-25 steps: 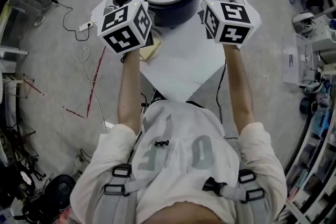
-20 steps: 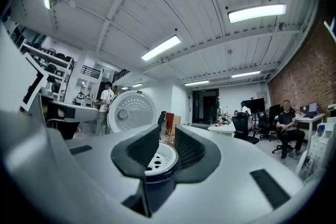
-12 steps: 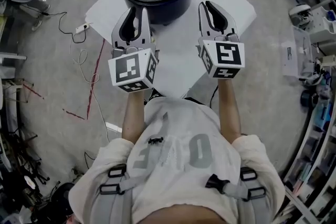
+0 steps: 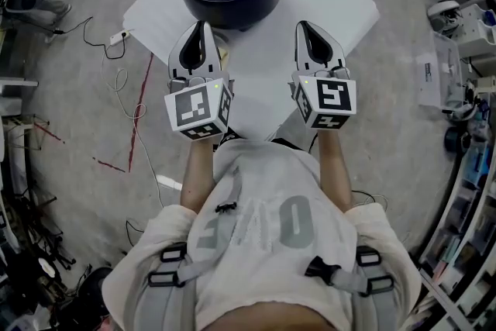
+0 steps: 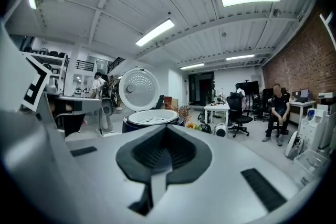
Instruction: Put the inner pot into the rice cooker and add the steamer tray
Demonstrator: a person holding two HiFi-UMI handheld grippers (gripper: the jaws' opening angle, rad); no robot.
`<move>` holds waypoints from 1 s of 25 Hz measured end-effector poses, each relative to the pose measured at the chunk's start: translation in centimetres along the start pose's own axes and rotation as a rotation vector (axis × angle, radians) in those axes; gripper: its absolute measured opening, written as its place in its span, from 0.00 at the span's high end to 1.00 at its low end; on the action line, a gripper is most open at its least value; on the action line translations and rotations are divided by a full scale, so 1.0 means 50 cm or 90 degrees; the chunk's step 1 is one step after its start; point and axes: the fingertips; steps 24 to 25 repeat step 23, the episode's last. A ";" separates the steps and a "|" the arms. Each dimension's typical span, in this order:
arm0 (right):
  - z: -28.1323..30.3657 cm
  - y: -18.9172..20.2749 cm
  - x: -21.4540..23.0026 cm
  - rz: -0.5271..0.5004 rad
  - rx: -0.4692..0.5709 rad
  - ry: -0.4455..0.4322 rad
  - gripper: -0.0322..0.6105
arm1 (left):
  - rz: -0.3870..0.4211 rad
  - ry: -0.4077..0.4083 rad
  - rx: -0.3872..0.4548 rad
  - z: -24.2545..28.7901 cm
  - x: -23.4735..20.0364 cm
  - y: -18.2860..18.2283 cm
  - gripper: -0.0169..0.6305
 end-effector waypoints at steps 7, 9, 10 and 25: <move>0.006 -0.003 0.000 0.009 -0.001 -0.002 0.94 | 0.000 0.000 -0.009 0.006 -0.010 0.004 0.94; 0.009 -0.003 -0.001 0.002 -0.003 -0.005 0.94 | -0.001 -0.005 -0.012 0.008 -0.019 0.006 0.94; 0.010 -0.004 -0.001 -0.002 -0.003 -0.006 0.94 | -0.002 -0.008 -0.013 0.008 -0.024 0.007 0.94; 0.018 -0.006 0.022 -0.007 -0.006 0.001 0.94 | 0.001 -0.026 -0.030 0.011 -0.047 0.022 0.94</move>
Point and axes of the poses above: the fingertips, and each gripper's own axes: z forward along the fingers, x to its right, y out of its underside, and after that the axes turned 4 degrees about -y, right-handed
